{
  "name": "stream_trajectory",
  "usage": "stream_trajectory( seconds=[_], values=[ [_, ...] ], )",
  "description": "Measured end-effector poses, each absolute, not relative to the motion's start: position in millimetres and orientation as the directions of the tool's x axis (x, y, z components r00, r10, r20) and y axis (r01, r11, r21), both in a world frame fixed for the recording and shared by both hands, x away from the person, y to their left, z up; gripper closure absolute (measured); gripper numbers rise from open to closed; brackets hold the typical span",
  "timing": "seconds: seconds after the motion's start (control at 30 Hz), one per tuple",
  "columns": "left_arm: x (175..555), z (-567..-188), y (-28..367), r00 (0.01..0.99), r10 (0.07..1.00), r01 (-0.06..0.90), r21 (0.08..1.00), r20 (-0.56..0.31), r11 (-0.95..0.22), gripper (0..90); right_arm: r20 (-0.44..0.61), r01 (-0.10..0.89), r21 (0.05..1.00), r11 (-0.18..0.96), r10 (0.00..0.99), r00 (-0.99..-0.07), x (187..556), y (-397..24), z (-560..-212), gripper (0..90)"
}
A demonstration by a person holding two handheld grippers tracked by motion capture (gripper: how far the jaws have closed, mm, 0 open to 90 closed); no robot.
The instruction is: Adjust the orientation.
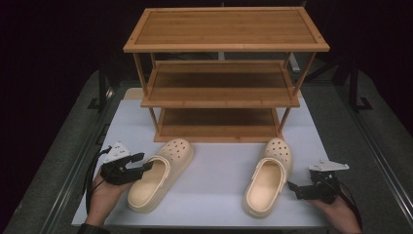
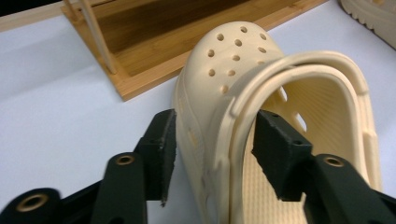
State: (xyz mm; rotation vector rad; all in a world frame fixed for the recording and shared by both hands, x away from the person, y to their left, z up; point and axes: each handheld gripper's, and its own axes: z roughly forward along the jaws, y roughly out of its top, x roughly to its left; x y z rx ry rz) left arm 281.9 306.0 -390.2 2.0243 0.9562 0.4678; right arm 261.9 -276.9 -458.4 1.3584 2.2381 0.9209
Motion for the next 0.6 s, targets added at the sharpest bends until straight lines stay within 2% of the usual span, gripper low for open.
stream_trajectory(
  seconds=[0.07, 0.17, 0.2, 0.37, 0.5, 0.53, 0.6],
  values=[
    [280, -390, 309, 0.637, 0.771, 0.459, 0.811, -0.015, -0.363, 47.8, 0.025, 0.644, 0.693, 0.324, 0.882, -0.471, 262, -277, -458, 2.5],
    [275, -389, 321, 0.625, 0.780, 0.462, 0.814, -0.017, -0.352, 43.6, 0.025, 0.644, 0.693, 0.324, 0.882, -0.471, 262, -277, -458, 2.5],
    [273, -390, 331, 0.608, 0.794, 0.471, 0.816, -0.025, -0.335, 39.8, 0.025, 0.645, 0.692, 0.324, 0.882, -0.470, 262, -277, -458, 2.5],
    [272, -395, 352, 0.567, 0.824, 0.494, 0.805, -0.010, -0.329, 34.6, 0.024, 0.645, 0.691, 0.326, 0.881, -0.472, 262, -277, -458, 2.5],
    [274, -402, 368, 0.519, 0.855, 0.522, 0.795, -0.007, -0.310, 23.8, 0.024, 0.645, 0.691, 0.326, 0.881, -0.472, 262, -277, -458, 2.5],
    [275, -405, 372, 0.502, 0.865, 0.527, 0.787, 0.018, -0.322, 23.8, 0.024, 0.645, 0.691, 0.326, 0.882, -0.471, 262, -277, -458, 2.5],
    [277, -410, 376, 0.484, 0.874, 0.542, 0.771, 0.039, -0.334, 18.2, 0.024, 0.645, 0.691, 0.326, 0.882, -0.472, 262, -277, -458, 2.5]
  ],
)
